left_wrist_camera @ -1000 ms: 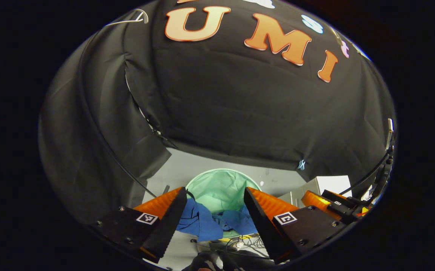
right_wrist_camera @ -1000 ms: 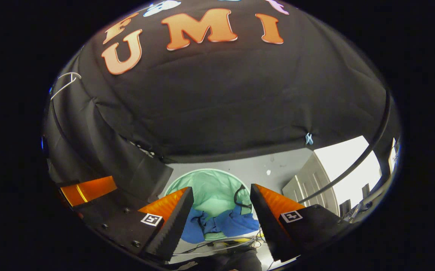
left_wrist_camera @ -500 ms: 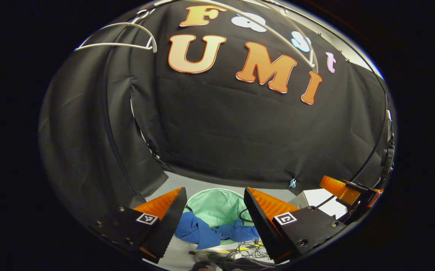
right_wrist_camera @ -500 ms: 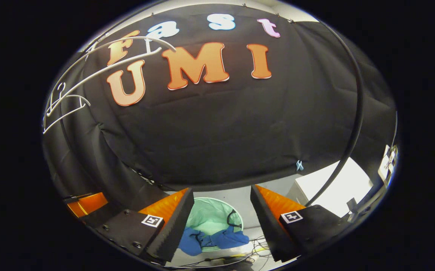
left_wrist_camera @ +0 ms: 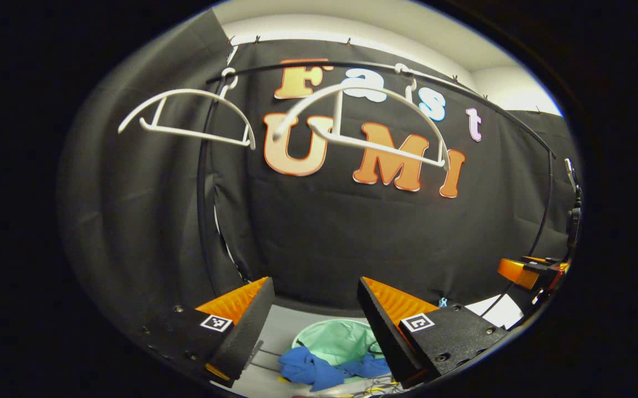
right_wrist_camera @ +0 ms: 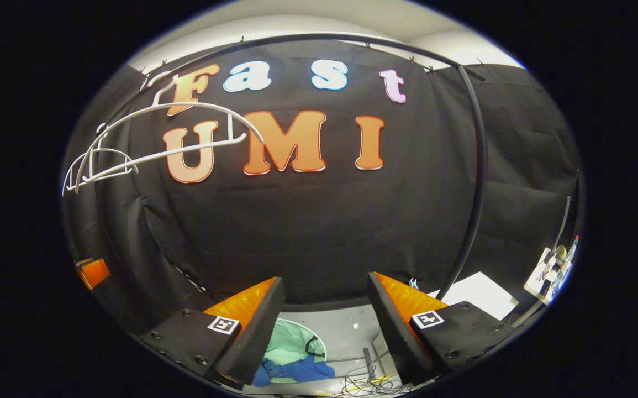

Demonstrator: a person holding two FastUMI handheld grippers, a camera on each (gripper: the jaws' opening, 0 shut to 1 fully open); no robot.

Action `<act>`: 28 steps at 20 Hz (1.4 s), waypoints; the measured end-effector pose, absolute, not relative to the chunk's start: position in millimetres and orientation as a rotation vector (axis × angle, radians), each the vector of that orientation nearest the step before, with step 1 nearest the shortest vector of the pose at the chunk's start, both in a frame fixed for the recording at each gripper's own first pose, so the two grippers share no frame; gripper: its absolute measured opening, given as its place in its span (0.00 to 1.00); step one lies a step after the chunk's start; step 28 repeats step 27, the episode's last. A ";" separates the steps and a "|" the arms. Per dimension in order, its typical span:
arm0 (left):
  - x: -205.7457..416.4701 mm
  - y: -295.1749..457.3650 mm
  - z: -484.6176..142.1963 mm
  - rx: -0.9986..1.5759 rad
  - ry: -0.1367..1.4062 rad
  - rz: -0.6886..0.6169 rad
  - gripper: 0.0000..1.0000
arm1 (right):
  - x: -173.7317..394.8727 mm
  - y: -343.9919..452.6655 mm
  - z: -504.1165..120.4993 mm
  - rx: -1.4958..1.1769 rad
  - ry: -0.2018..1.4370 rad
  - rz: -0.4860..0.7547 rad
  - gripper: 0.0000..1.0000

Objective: Grasp the clothes on the hanger with both hands and then place them into the laundry hamper below.

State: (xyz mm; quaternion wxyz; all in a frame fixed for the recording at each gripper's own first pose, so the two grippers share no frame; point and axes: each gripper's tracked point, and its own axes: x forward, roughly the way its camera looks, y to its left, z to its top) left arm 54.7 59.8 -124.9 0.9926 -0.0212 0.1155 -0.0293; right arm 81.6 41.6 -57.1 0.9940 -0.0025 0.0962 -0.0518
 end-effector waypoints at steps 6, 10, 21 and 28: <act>51.2 55.0 -106.2 -0.090 0.189 -0.048 0.94 | 70.0 36.2 -26.4 0.007 0.116 -0.095 0.98; 50.5 34.5 -102.6 -0.065 0.182 -0.071 0.96 | 68.9 22.3 -19.9 0.023 0.091 -0.110 0.98; 37.9 -46.5 -86.1 -0.068 0.172 -0.068 0.94 | 39.3 -65.5 -2.7 0.020 0.057 -0.113 0.89; 17.5 -91.0 -82.2 -0.087 0.164 -0.033 0.94 | 29.9 -86.4 -5.4 0.041 0.070 -0.027 1.00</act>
